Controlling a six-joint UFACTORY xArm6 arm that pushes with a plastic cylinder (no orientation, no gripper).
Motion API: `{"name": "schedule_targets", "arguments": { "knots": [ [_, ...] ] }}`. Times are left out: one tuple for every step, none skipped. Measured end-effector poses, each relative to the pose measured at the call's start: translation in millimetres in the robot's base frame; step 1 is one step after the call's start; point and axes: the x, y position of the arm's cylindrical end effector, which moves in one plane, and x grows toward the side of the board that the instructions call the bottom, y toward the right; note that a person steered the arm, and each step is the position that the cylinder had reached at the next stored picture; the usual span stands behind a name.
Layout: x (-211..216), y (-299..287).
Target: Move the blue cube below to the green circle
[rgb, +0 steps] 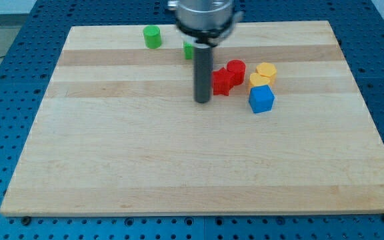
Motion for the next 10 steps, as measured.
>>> {"name": "schedule_targets", "arguments": {
  "knots": [
    [-10.0, 4.7],
    [-17.6, 36.7],
    [-5.8, 52.5],
    [60.0, 44.9],
    [87.6, 144.1],
    [61.4, 212.7],
    [30.4, 171.3],
    [6.5, 66.5],
    [-17.7, -17.5],
    [6.0, -37.8]
  ]
}}
